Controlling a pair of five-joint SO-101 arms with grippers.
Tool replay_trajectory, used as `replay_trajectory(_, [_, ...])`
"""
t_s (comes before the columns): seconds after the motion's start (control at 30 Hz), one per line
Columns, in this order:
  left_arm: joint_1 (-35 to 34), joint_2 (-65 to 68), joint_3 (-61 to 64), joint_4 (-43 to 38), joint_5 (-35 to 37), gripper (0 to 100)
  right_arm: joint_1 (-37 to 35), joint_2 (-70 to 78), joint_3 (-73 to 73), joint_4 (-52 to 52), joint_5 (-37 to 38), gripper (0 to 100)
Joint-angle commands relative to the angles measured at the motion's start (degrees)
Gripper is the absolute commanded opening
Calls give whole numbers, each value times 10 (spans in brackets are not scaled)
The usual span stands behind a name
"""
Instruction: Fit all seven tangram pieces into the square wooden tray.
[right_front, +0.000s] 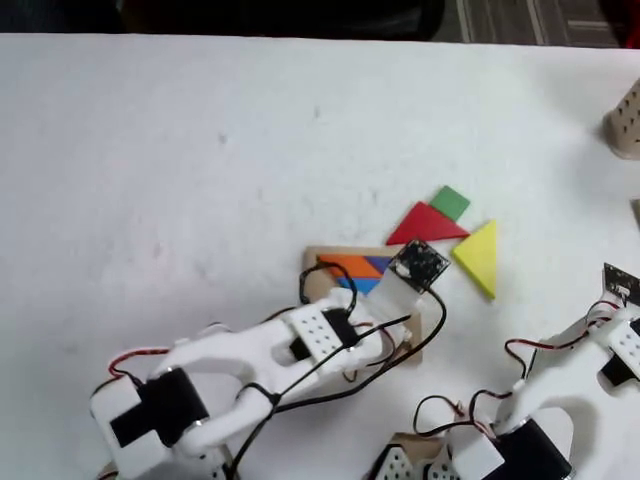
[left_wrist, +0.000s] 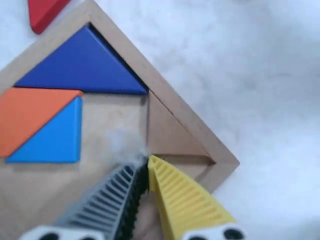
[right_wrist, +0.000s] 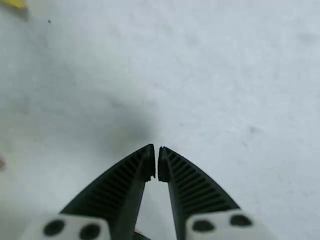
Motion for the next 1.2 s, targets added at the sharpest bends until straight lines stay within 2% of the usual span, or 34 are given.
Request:
replay_trajectory(0.0, [-5, -7, -32, -12, 6, 23, -1, -21, -3, -7, -4, 16])
replay_trajectory(0.2, [0, -8, -32, -11, 5, 23, -1, -21, -2, -7, -4, 16])
replay_trajectory(0.37, [-2, -54, -26, 17, -69, 24, -1, -21, -2, -7, -4, 16])
replay_trajectory(0.7, [-38, -71, -25, 34, -70, 24, -1, -21, -2, -7, -4, 16])
replay_trajectory(0.87, [-45, -69, -13, 96, -75, 24, -1, -21, -2, -7, -4, 16])
replay_trajectory(1.17, [-83, -59, 10, 17, -75, 24, -1, -22, 8, -7, 25, 16])
